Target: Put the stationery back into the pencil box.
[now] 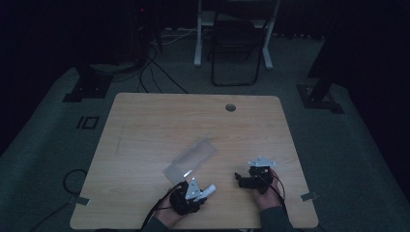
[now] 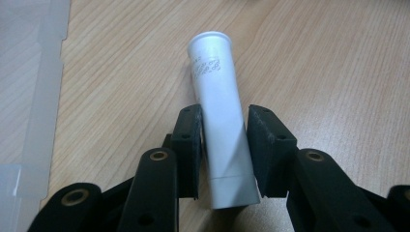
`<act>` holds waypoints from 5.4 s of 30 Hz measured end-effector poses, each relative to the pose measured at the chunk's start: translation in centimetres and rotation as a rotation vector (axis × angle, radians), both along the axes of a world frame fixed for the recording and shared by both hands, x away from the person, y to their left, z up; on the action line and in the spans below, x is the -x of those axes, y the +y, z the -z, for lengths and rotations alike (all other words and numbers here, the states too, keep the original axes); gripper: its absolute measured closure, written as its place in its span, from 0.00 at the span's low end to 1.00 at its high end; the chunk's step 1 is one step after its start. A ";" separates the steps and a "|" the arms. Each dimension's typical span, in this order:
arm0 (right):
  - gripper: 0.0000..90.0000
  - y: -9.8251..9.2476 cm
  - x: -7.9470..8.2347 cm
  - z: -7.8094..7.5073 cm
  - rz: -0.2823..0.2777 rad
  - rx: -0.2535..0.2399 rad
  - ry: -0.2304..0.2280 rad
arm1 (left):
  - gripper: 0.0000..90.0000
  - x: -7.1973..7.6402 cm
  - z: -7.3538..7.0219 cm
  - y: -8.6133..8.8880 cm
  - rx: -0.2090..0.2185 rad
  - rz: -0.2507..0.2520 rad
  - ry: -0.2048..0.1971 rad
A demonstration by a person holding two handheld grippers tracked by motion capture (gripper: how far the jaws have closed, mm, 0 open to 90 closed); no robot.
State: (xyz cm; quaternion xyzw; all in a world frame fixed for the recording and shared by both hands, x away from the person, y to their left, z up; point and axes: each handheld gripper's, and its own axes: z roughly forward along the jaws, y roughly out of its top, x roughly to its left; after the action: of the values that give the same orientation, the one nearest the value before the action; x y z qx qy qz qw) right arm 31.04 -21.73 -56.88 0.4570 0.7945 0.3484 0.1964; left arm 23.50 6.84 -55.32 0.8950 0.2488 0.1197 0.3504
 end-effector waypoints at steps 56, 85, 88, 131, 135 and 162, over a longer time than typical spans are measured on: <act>0.14 0.0 0.0 0.0 0.000 0.001 0.000 | 0.79 0.2 -1.0 0.2 0.025 0.009 -0.028; 0.14 0.0 0.0 0.0 0.000 0.000 -0.001 | 0.79 0.3 -2.4 0.6 0.033 0.005 -0.070; 0.14 0.0 0.0 0.0 0.000 0.001 -0.001 | 0.79 0.3 -2.6 0.6 0.036 0.003 -0.074; 0.14 0.0 0.0 0.0 -0.001 0.001 -0.001 | 0.79 -0.7 -5.0 1.4 0.047 -0.030 -0.134; 0.14 0.0 0.0 0.0 -0.001 0.001 -0.001 | 0.79 -1.0 -5.2 1.6 0.046 -0.037 -0.141; 0.14 0.0 0.0 0.0 -0.001 0.001 -0.001 | 0.79 -3.2 -5.8 1.4 0.041 -0.065 -0.171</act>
State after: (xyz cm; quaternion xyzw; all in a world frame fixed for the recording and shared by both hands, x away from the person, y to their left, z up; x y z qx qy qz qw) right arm 31.05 -21.74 -56.88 0.4565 0.7948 0.3481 0.1969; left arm 26.68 8.23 -49.53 0.8656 0.2495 0.2018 0.3845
